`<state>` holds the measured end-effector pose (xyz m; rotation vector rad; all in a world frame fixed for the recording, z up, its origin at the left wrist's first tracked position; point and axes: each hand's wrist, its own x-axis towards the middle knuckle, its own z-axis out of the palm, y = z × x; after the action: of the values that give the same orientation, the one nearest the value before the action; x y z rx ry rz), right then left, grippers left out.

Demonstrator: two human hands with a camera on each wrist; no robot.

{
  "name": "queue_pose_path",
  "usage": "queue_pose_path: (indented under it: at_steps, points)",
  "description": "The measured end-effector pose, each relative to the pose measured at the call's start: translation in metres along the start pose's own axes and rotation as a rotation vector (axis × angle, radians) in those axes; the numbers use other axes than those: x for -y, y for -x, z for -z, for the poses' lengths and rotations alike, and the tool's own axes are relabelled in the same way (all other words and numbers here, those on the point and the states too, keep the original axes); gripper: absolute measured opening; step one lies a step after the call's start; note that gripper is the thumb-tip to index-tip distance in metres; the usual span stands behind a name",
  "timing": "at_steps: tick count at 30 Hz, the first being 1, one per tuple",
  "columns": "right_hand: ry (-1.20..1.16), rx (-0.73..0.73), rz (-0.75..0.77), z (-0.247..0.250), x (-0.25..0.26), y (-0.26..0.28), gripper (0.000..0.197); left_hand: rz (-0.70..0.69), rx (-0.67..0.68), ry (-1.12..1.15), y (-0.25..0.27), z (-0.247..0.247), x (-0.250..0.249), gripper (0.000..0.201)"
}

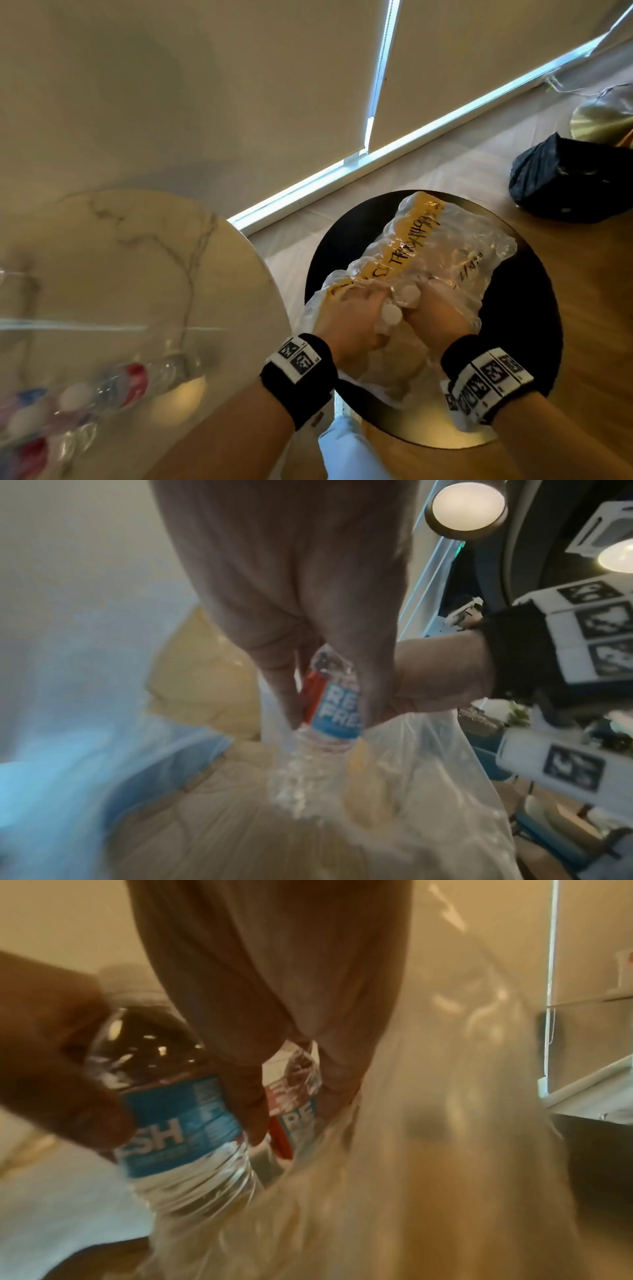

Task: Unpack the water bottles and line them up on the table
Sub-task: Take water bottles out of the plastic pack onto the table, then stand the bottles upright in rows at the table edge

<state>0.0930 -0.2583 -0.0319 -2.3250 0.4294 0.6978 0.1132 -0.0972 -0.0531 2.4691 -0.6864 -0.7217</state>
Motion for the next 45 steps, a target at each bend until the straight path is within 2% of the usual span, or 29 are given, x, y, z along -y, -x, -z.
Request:
queue_pose_path:
  at_steps: [3, 5, 7, 9, 11, 14, 16, 18, 23, 25, 30, 34, 36, 38, 40, 42, 45]
  points:
    - [0.021, -0.099, 0.189, 0.008, 0.006, 0.019, 0.017, -0.073, -0.008, 0.165, 0.049, 0.015, -0.005, 0.074]
    - [-0.140, -0.073, 0.207, 0.017, 0.013, 0.038, 0.038, -0.019, -0.091, 0.287, 0.082, 0.025, -0.004, 0.075]
    - [-0.238, -0.008, 0.266, 0.023, 0.021, 0.059, 0.050, 0.053, -0.192, 0.441, 0.116, 0.034, -0.005, 0.072]
    - [-0.202, 0.057, 0.320, 0.032, 0.028, 0.078, 0.054, 0.114, -0.297, 0.628, 0.141, 0.039, -0.007, 0.069]
    - [-0.113, 0.054, 0.389, 0.033, 0.042, 0.096, 0.058, 0.180, -0.447, 0.736, 0.173, 0.043, -0.005, 0.066]
    - [-0.021, 0.029, 0.522, 0.024, 0.074, 0.124, 0.060, 0.336, -0.632, 0.753, 0.225, 0.046, 0.007, 0.057]
    - [0.051, 0.087, 0.600, 0.004, 0.103, 0.142, 0.052, 0.427, -0.707, 0.740, 0.259, 0.043, 0.022, 0.052]
    - [0.014, 0.210, 0.624, -0.031, 0.131, 0.152, 0.047, 0.537, -0.770, 0.719, 0.292, 0.035, 0.040, 0.050]
    - [-0.016, 0.358, 0.658, -0.170, 0.186, 0.160, 0.052, 0.753, -0.922, 0.668, 0.369, 0.016, 0.106, 0.052]
    - [-0.026, 0.334, 0.653, -0.215, 0.198, 0.158, 0.051, 0.776, -0.929, 0.674, 0.381, 0.012, 0.129, 0.053]
    - [0.007, 0.262, 0.589, -0.261, 0.216, 0.158, 0.056, 0.751, -0.910, 0.685, 0.388, 0.011, 0.163, 0.065]
    - [-0.077, 0.306, 0.507, -0.261, 0.233, 0.177, 0.069, 0.776, -0.745, 0.675, 0.401, 0.009, 0.184, 0.079]
    - [-0.034, 0.345, 0.463, -0.249, 0.240, 0.193, 0.080, 0.782, -0.649, 0.643, 0.410, 0.008, 0.188, 0.087]
    - [0.137, 0.312, 0.414, -0.236, 0.251, 0.211, 0.087, 0.763, -0.554, 0.634, 0.434, 0.013, 0.189, 0.073]
    - [0.309, 0.160, 0.451, -0.221, 0.268, 0.232, 0.085, 0.703, -0.564, 0.575, 0.469, 0.019, 0.194, 0.040]
    - [0.306, 0.004, 0.570, -0.210, 0.294, 0.254, 0.071, 0.669, -0.694, 0.466, 0.505, 0.035, 0.199, 0.018]
    - [0.236, -0.067, 0.726, -0.209, 0.349, 0.273, 0.042, 0.614, -0.902, 0.293, 0.541, 0.076, 0.215, 0.014]
